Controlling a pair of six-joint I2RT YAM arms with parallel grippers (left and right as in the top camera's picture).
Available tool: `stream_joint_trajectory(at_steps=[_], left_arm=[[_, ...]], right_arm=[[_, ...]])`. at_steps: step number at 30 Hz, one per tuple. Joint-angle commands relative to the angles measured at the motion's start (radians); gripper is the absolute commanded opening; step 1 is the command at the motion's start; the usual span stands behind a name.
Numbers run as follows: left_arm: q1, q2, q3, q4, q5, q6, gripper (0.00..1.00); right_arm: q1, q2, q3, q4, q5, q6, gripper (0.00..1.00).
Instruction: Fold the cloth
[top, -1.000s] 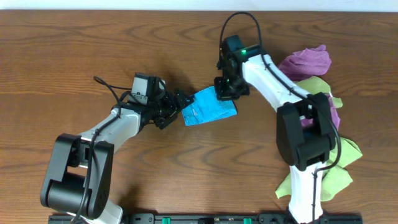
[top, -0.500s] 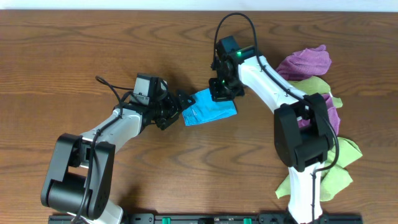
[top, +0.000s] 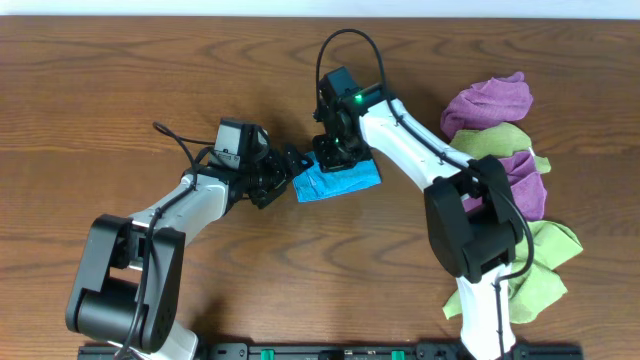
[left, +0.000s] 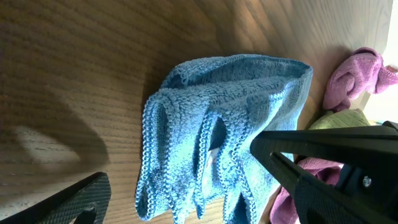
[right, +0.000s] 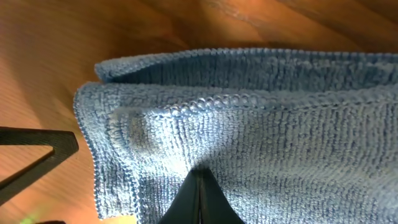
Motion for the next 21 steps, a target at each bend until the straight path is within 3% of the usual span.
stream_joint_trajectory(at_steps=[1, 9, 16, 21], left_arm=[[0.001, 0.013, 0.000, -0.005, -0.011, 0.002, 0.95], [0.153, 0.013, -0.001, -0.117, 0.060, 0.155, 0.95], [0.319, 0.013, -0.001, -0.148, 0.192, 0.248, 0.95], [0.348, 0.013, -0.001, -0.164, 0.211, 0.270, 0.95]], right_arm=[[-0.006, -0.001, -0.003, -0.023, -0.025, -0.027, 0.33], [-0.003, -0.087, -0.003, -0.064, 0.014, -0.105, 0.53], [0.072, -0.106, -0.003, -0.116, 0.124, -0.138, 0.51], [0.137, -0.096, -0.003, -0.108, 0.233, -0.131, 0.49]])
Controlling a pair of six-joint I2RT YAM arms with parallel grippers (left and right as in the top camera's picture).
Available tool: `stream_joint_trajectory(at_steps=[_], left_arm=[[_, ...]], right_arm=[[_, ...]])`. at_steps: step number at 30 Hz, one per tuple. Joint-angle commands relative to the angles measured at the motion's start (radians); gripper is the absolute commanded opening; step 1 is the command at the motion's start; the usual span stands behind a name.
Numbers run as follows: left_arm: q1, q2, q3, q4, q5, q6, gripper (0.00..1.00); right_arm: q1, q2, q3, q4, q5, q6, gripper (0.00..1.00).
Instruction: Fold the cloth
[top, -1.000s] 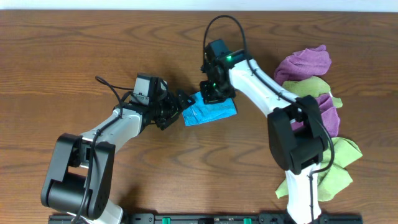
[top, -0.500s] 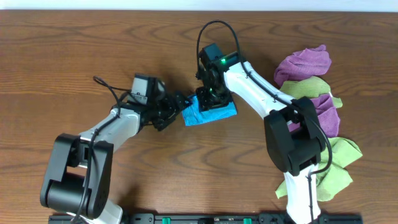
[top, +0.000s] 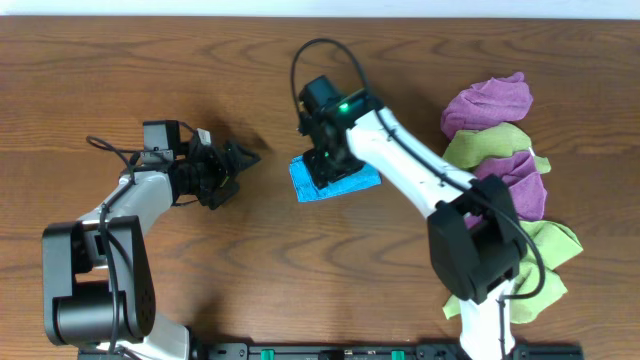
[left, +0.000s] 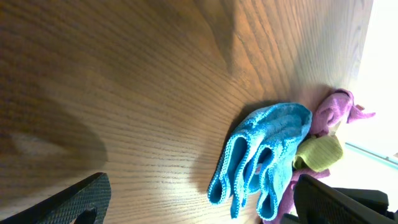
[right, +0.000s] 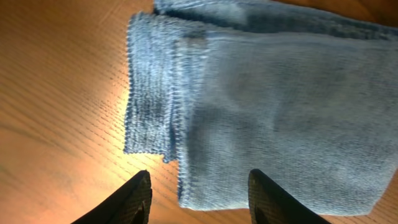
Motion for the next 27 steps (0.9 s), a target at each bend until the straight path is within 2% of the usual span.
stream_joint_trajectory(at_steps=[1, 19, 21, 24, 27], left_arm=[[0.004, 0.013, -0.001, -0.005, 0.034, 0.036, 0.95], [0.004, 0.013, -0.001, 0.007, 0.034, 0.036, 0.96], [0.004, 0.013, -0.001, 0.007, 0.034, 0.036, 0.95], [0.004, 0.013, -0.001, 0.007, 0.034, 0.036, 0.95], [0.004, 0.013, -0.001, 0.007, 0.034, 0.036, 0.95]], right_arm=[[0.029, 0.000, -0.003, 0.002, 0.116, -0.001, 0.48], [0.068, 0.090, -0.013, 0.025, 0.177, 0.002, 0.43], [0.068, 0.095, -0.013, 0.025, 0.178, 0.002, 0.35], [0.068, 0.104, -0.013, 0.025, 0.187, 0.006, 0.02], [0.068, 0.106, -0.013, 0.029, 0.188, 0.014, 0.02]])
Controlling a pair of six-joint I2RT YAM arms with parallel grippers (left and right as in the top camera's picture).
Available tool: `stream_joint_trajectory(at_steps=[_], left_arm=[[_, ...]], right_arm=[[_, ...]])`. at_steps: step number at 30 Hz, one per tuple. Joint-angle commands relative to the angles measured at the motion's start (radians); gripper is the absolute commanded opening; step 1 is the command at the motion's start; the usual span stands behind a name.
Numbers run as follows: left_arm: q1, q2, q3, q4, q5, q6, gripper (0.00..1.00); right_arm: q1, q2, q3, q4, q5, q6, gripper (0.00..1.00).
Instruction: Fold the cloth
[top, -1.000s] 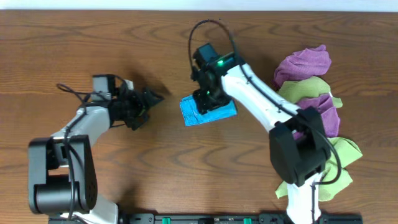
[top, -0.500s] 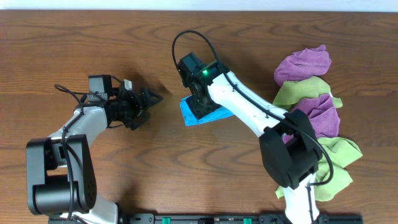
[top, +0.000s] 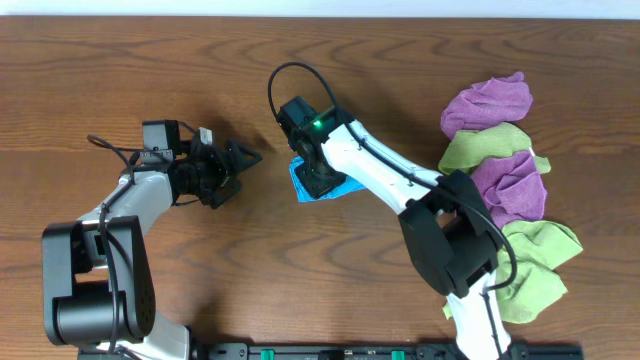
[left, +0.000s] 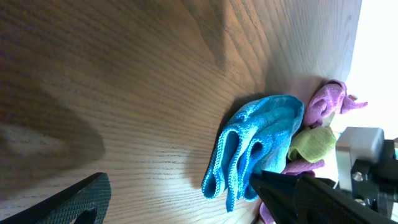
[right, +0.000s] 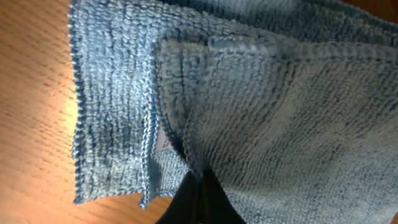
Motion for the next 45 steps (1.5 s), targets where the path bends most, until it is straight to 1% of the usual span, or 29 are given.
stream_joint_trajectory(at_steps=[1, 9, 22, 29, 34, 35, 36, 37, 38, 39, 40, 41, 44, 45], left_arm=[[0.004, 0.013, -0.001, 0.003, 0.006, 0.023, 0.95], [0.030, 0.013, -0.001, 0.003, 0.000, 0.027, 0.95], [0.035, 0.013, -0.001, 0.002, 0.000, 0.030, 0.95], [0.035, 0.013, -0.001, 0.002, 0.000, 0.029, 0.95], [0.035, 0.013, -0.001, 0.002, 0.000, 0.029, 0.96], [0.035, 0.013, -0.001, 0.002, 0.000, 0.029, 0.95], [0.035, 0.013, -0.001, 0.002, 0.000, 0.030, 0.95], [0.034, 0.013, -0.001, 0.002, 0.000, 0.030, 0.95], [0.033, 0.013, -0.001, 0.002, 0.000, 0.033, 0.95], [0.032, 0.013, -0.001, 0.002, -0.001, 0.034, 0.95], [0.031, 0.013, -0.001, 0.003, -0.001, 0.042, 0.95], [0.027, 0.013, -0.001, 0.005, -0.005, 0.048, 0.95], [-0.006, 0.013, -0.001, 0.036, -0.008, 0.077, 0.95], [-0.022, 0.013, -0.001, 0.047, -0.021, 0.079, 0.95]], right_arm=[[0.006, 0.018, -0.011, 0.010, 0.016, 0.013, 0.01], [0.027, 0.000, 0.022, 0.009, -0.032, 0.022, 0.01], [0.045, -0.034, 0.109, -0.018, -0.035, 0.049, 0.02], [0.046, -0.032, 0.133, 0.003, -0.172, 0.052, 0.01], [0.048, -0.033, 0.134, 0.024, -0.214, 0.052, 0.01], [0.045, -0.032, 0.134, 0.019, -0.206, 0.048, 0.11], [0.042, -0.032, 0.134, 0.013, -0.198, 0.047, 0.38], [0.037, -0.033, 0.134, 0.008, -0.190, 0.047, 0.43], [0.030, -0.039, 0.135, 0.004, -0.189, 0.047, 0.41], [0.020, -0.048, 0.135, 0.002, -0.191, 0.048, 0.44], [0.006, -0.064, 0.135, 0.000, -0.192, 0.048, 0.52], [-0.006, -0.080, 0.135, -0.002, -0.191, 0.048, 0.59], [-0.069, -0.150, 0.135, 0.000, -0.191, 0.040, 0.65], [-0.090, -0.161, 0.134, -0.003, -0.192, 0.040, 0.64]])
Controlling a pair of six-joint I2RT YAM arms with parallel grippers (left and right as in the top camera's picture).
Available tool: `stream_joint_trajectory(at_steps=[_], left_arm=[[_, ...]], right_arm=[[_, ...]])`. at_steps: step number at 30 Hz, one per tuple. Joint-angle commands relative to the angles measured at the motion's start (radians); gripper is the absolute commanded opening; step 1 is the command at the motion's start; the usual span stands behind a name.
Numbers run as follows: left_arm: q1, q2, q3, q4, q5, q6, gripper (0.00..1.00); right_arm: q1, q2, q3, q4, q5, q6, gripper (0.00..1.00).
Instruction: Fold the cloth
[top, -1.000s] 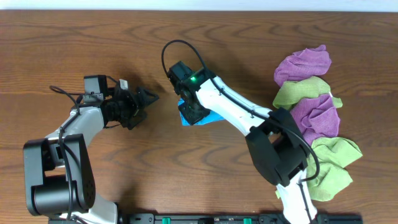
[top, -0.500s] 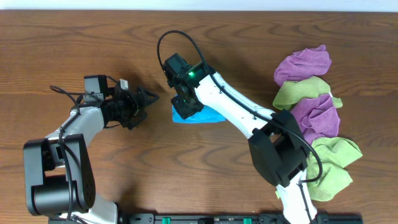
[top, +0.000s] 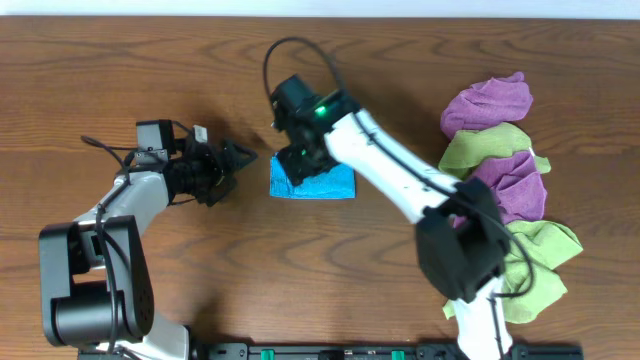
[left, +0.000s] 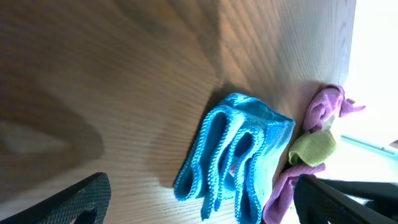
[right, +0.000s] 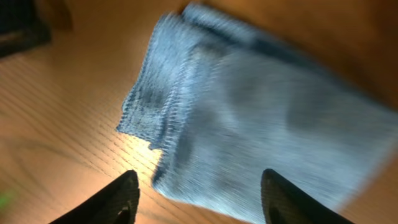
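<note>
The blue cloth (top: 314, 182) lies folded into a small rectangle on the table, its stacked edges showing in the left wrist view (left: 236, 155) and its flat top in the right wrist view (right: 261, 118). My right gripper (top: 295, 158) hovers open just above the cloth's left part, fingers (right: 118, 196) spread wide and holding nothing. My left gripper (top: 238, 158) stands open to the left of the cloth, apart from it.
A heap of purple and green cloths (top: 505, 140) lies along the right side of the table, reaching down to the front right (top: 535, 265). The wooden table (top: 150, 60) carries nothing else in view.
The right gripper, then shut on the cloth's left folds, is now open above it. The cloth has shifted a little left and lies squarer. The left arm barely moved.
At first both grippers were at the cloth, the right one shut on it. Then the left gripper stood away at the left and the right one was open over the cloth. It then pinched the left folds, and now it is open above a neater rectangle.
</note>
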Motion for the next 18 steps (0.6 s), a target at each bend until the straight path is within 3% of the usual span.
stream_joint_trajectory(at_steps=[1, 4, 9, 11, 13, 18], left_arm=[[-0.058, 0.013, -0.001, 0.027, -0.045, 0.040, 0.95], [-0.142, 0.013, -0.001, 0.068, -0.129, 0.062, 0.95], [-0.224, 0.013, -0.001, 0.082, -0.222, 0.058, 0.95], [-0.227, 0.014, -0.001, 0.086, -0.224, 0.058, 0.95], [-0.227, 0.021, -0.001, 0.086, -0.224, 0.058, 0.95], [-0.228, 0.090, -0.001, 0.110, -0.184, 0.049, 0.95]], right_arm=[[-0.085, -0.102, 0.019, -0.007, -0.005, -0.003, 0.59], [-0.162, -0.100, 0.008, -0.028, -0.068, -0.003, 0.47], [-0.252, -0.099, -0.086, 0.003, -0.142, -0.003, 0.47], [-0.279, -0.099, -0.137, 0.034, -0.170, -0.002, 0.35], [-0.299, -0.098, -0.209, 0.099, -0.215, 0.002, 0.01], [-0.304, -0.094, -0.352, 0.233, -0.224, 0.028, 0.02]])
